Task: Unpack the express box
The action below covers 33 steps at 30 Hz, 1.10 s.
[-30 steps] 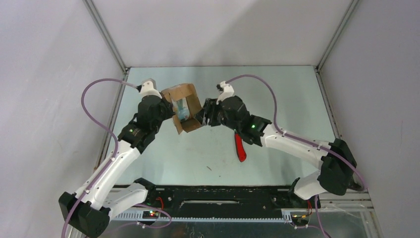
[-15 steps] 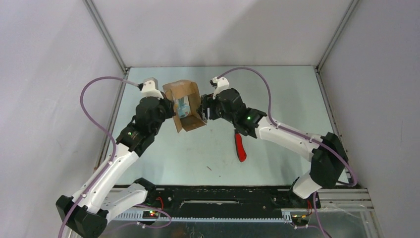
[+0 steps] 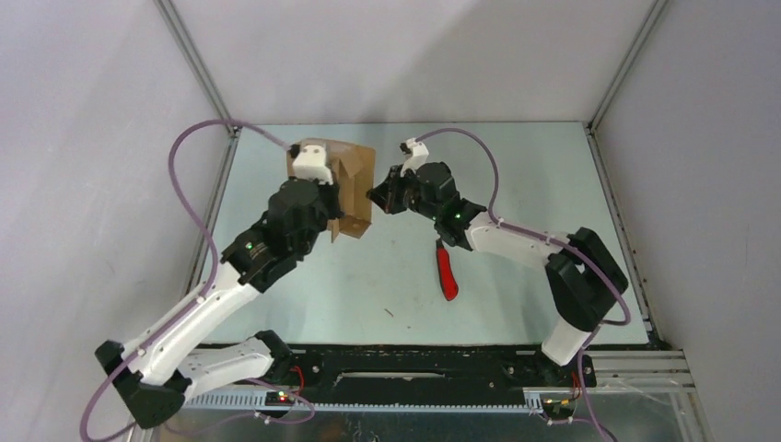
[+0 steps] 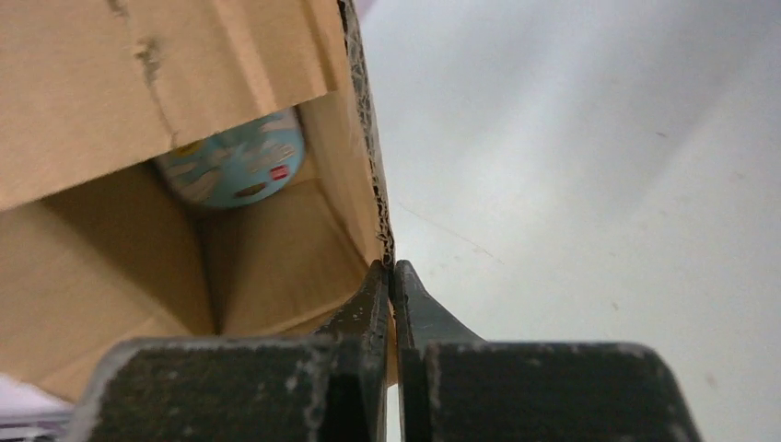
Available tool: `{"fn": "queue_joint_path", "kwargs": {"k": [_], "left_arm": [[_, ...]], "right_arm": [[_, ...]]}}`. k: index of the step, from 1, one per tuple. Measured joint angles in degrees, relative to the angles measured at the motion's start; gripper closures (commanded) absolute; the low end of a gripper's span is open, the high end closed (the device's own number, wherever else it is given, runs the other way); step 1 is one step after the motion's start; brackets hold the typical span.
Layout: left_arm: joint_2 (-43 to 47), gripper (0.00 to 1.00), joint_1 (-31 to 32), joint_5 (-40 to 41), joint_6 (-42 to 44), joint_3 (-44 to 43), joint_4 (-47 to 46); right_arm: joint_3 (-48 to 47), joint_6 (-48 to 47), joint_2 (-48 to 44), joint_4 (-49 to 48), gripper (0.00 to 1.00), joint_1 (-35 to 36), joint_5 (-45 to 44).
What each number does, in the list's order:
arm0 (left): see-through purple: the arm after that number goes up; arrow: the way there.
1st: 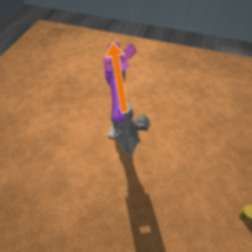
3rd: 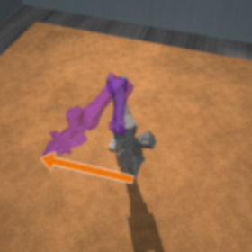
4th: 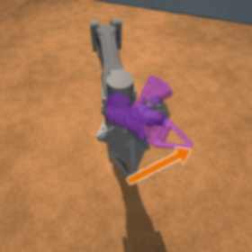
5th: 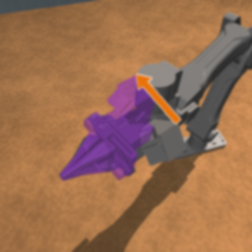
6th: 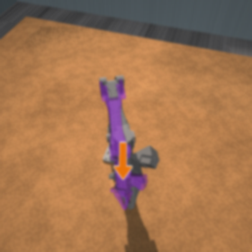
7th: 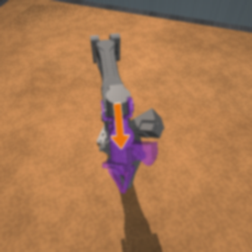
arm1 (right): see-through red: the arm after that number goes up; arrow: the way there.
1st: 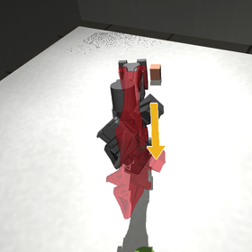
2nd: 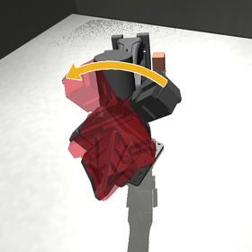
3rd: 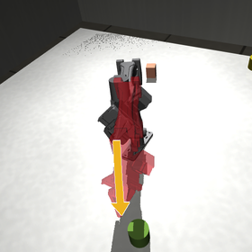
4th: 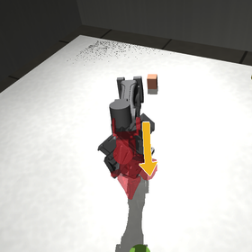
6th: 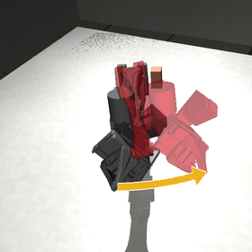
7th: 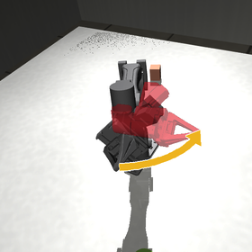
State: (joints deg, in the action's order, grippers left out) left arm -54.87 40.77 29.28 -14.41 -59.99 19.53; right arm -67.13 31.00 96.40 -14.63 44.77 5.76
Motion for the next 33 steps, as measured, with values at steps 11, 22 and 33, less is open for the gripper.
{"fn": "queue_joint_path", "kwargs": {"k": [11, 22, 33], "left_arm": [[-29.5, 1.00, 12.5, 18.8, 5.9, -25.7, 14.6], [-31.5, 1.00, 10.8, 22.7, 3.7, -26.6, 18.8], [-32.5, 1.00, 1.9, 22.7, -8.6, -26.5, 23.2]], "right_arm": [[-0.3, 28.0, 21.3, -37.5, 1.00, -5.7, 15.2], [-0.3, 34.5, 25.2, -40.5, 0.94, -5.9, 18.0], [7.9, 33.2, 21.7, -39.4, 0.78, -7.6, 18.9]]}}
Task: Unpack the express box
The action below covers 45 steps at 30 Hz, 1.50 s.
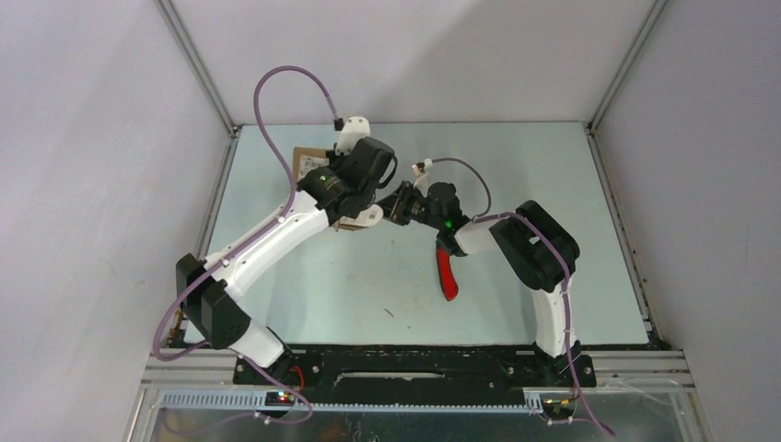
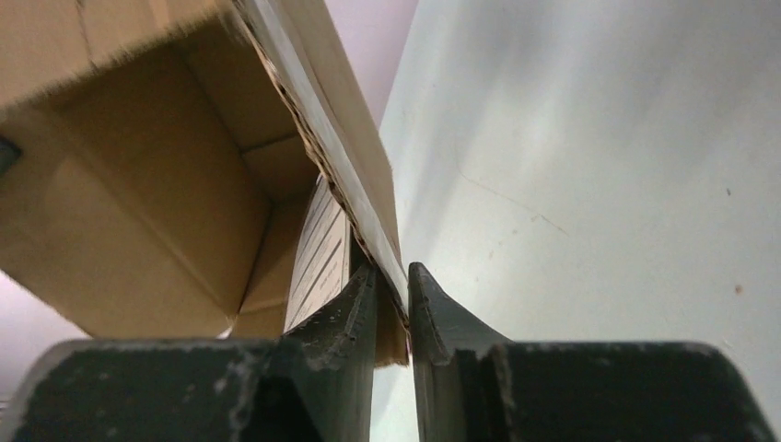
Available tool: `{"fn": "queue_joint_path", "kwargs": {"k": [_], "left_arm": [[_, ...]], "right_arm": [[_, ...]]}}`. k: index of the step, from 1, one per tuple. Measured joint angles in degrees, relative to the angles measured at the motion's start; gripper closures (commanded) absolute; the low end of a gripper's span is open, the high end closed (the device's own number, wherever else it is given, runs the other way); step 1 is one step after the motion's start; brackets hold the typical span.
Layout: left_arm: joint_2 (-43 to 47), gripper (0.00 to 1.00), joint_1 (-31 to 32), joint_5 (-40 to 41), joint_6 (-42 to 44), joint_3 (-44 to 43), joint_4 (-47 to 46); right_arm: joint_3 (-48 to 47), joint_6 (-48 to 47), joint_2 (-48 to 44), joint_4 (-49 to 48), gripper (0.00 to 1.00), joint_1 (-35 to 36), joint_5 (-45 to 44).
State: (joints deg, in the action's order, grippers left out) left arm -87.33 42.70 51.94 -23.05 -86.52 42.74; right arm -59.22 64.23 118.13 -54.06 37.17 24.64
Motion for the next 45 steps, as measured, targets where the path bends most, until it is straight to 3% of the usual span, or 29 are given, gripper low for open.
{"fn": "queue_joint_path", "kwargs": {"k": [8, 15, 22, 29, 45], "left_arm": [[-2.1, 1.00, -2.3, 0.5, -4.2, 0.0, 1.2], [-2.3, 1.00, -2.4, 0.7, -5.7, 0.0, 1.5], [-2.3, 1.00, -2.1, 1.8, -7.1, 0.0, 1.5], [-2.3, 1.00, -1.7, 1.9, -7.6, 0.0, 1.5], [-2.3, 1.00, -1.2, 1.9, -7.5, 0.0, 1.5]], "right_arm": [[4.9, -0.9, -3.8, 3.5, 0.64, -1.9, 2.4], [9.5, -0.6, -8.6, 6.0, 0.61, -4.0, 2.7], [14.8, 0.3, -17.8, 10.0, 0.59, -3.1, -0.3], [15.0, 1.0, -26.0, 14.2, 0.59, 2.6, -6.5], [8.4, 2.1, -23.6, 24.8, 0.66, 5.7, -13.6]]}}
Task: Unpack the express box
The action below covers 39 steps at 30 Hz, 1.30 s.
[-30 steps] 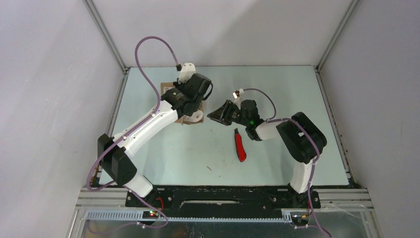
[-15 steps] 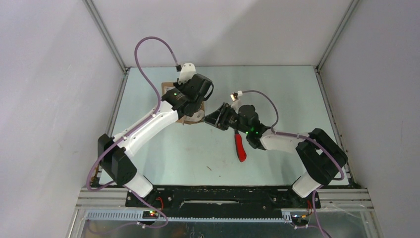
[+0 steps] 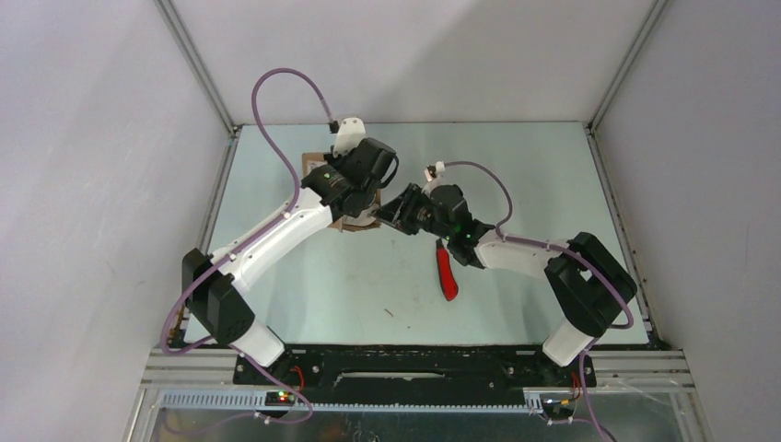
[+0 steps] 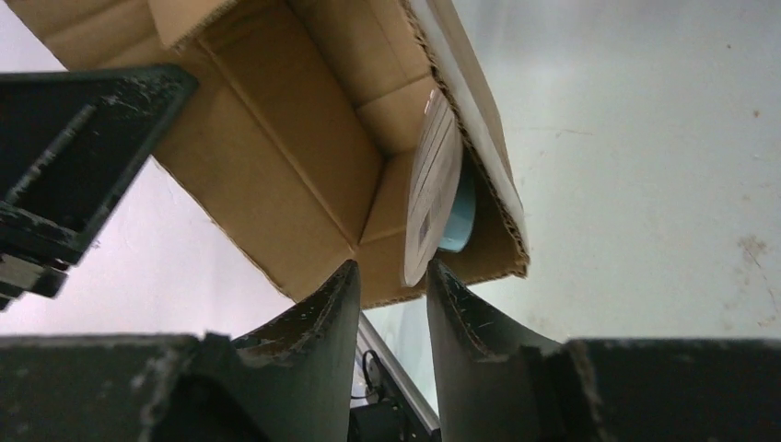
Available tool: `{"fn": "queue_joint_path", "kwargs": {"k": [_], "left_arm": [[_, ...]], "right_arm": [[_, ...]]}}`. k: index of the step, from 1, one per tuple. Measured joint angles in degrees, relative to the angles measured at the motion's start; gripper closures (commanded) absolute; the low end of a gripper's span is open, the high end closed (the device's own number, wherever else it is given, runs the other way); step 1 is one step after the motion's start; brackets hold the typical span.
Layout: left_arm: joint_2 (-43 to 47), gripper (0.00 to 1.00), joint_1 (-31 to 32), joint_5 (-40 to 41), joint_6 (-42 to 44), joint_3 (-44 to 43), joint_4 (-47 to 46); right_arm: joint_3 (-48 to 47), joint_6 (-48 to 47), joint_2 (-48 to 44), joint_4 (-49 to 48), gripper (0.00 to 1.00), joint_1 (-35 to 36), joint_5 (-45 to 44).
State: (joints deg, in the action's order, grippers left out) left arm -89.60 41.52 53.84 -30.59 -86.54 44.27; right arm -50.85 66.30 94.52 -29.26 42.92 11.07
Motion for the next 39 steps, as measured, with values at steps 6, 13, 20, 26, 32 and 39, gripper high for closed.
{"fn": "queue_joint_path", "kwargs": {"k": [6, 13, 20, 26, 32, 39], "left_arm": [[0.0, 1.00, 0.0, 0.0, 0.0, 0.0, 0.0], [0.0, 1.00, 0.0, 0.0, 0.0, 0.0, -0.1], [0.0, 1.00, 0.0, -0.2, 0.0, 0.0, -0.2], [0.4, 1.00, -0.8, -2.8, -0.4, 0.0, 0.3], [0.5, 1.00, -5.0, -10.0, -2.5, -1.6, 4.7], [0.5, 1.00, -13.6, -25.2, -4.6, -2.7, 6.0]], "right_arm": [[-3.1, -0.1, 2.1, 1.4, 0.69, 0.2, -0.2], [-4.7, -0.3, 4.5, 4.9, 0.74, 0.1, -0.2], [-7.1, -0.9, 5.2, 6.6, 1.00, 0.1, -0.1], [-7.4, -2.6, 3.3, 12.3, 1.00, -0.6, -1.0], [-7.4, -8.1, -10.7, 24.3, 1.00, -0.5, -6.1], [-7.3, -14.3, -29.8, 33.8, 1.00, -2.7, -12.2]]}}
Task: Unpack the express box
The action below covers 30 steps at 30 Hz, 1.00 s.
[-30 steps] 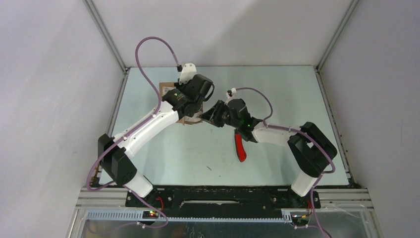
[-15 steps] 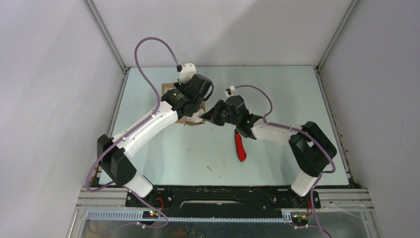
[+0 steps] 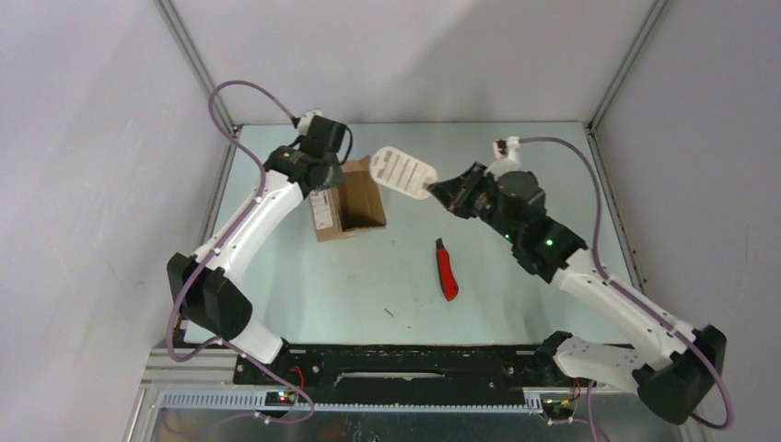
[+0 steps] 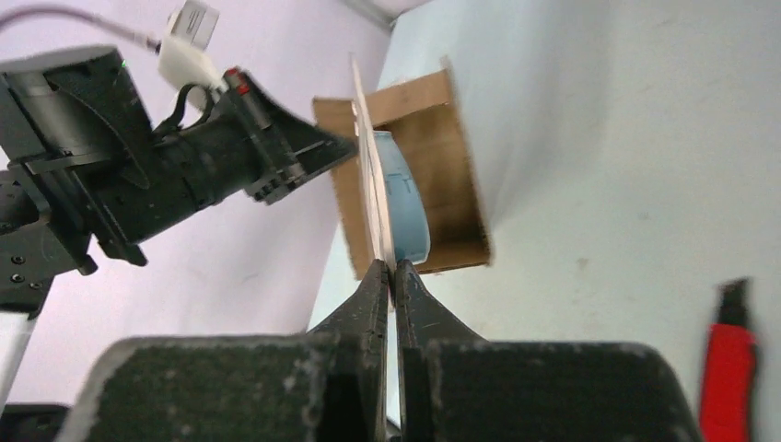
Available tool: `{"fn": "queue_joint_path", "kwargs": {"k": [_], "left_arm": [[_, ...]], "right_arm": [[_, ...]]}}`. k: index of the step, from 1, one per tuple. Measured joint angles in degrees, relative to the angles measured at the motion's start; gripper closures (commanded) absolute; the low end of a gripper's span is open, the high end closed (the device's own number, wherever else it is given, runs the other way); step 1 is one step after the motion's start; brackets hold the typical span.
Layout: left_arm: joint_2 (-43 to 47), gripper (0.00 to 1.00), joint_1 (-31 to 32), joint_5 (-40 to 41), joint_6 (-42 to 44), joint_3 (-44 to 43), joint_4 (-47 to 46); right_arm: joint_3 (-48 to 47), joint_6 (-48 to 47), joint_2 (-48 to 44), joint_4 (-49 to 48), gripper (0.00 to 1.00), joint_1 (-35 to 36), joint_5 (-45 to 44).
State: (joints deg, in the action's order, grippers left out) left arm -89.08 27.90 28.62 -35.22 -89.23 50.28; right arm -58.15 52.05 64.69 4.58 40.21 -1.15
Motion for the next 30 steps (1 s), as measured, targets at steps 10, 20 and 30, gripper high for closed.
{"fn": "queue_joint_path", "kwargs": {"k": [10, 20, 30], "left_arm": [[0.3, 0.65, -13.5, -21.4, -2.4, 6.2, -4.2], [1.8, 0.00, -15.6, -20.5, -2.7, 8.0, -2.5], [17.4, 0.00, -14.3, -9.9, 1.0, 8.0, 0.1]], "right_arm": [[14.8, -4.9, -7.0, 0.6, 1.00, -16.6, 3.3], [24.3, -6.0, 3.5, -6.9, 0.94, -23.9, 10.5], [24.6, -7.4, 2.9, -3.9, 0.21, -26.4, 7.3]]}}
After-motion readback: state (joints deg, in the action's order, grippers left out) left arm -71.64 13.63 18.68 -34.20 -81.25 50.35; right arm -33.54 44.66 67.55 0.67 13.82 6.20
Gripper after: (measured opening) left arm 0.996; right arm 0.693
